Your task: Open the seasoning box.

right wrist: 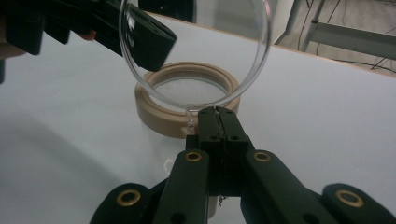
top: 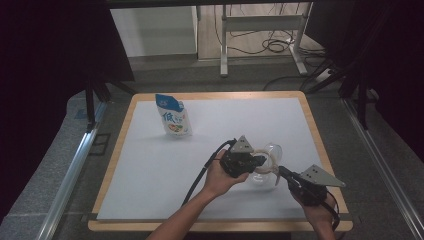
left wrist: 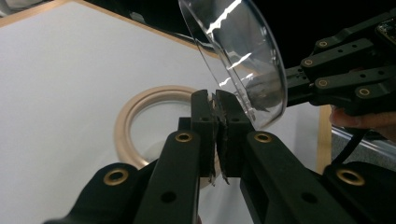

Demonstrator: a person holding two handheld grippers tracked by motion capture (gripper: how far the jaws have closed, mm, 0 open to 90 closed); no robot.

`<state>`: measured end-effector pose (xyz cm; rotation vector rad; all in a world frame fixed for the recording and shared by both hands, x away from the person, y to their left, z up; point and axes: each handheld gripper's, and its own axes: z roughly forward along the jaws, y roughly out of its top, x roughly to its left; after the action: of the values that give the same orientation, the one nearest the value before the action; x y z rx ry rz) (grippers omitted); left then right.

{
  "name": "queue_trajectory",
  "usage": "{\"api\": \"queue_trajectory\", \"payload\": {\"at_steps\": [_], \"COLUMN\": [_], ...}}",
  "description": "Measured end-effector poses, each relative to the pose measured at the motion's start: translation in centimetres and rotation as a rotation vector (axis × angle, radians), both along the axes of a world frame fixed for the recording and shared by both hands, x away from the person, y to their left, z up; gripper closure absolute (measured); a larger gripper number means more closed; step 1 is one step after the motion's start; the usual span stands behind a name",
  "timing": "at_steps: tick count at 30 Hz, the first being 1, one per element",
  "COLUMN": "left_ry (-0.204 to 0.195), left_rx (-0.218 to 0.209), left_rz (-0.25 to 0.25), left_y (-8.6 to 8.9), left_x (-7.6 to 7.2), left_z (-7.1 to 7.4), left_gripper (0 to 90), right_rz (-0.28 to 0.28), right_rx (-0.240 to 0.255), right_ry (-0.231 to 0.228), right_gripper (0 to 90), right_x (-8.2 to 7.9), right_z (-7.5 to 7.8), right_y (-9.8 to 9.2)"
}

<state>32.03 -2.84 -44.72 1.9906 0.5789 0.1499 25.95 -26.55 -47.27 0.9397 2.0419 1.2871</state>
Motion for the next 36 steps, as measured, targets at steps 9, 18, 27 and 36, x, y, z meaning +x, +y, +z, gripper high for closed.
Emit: {"api": "queue_trajectory", "payload": {"at_steps": [9, 18, 27, 36], "left_ry": [-0.011, -0.029, -0.028, 0.003], "left_rx": [0.017, 0.032, -0.027, -0.020], "left_rz": [-0.039, -0.057, 0.038, 0.174], "left_y": [-1.6, -2.6, 2.7, 10.9], "left_x": [-0.7, -1.2, -0.9, -1.5], "left_z": [0.2, 0.4, 0.5, -1.9], "left_gripper": [88.9, 89.5, 79.5, 38.9], "right_rz": [0.002, -0.001, 0.091, 0.117], "right_rx": [0.012, 0.028, 0.019, 0.042], "right_ry": [0.018, 0.096, 0.067, 0.024], "right_gripper": [90.0, 83.7, 55.4, 41.0], "right_x": [-1.4, -2.5, -3.2, -4.5], "right_z": [-1.0, -3.6, -3.9, -4.0], "right_y": [-0.2, -1.6, 1.5, 5.0]}}
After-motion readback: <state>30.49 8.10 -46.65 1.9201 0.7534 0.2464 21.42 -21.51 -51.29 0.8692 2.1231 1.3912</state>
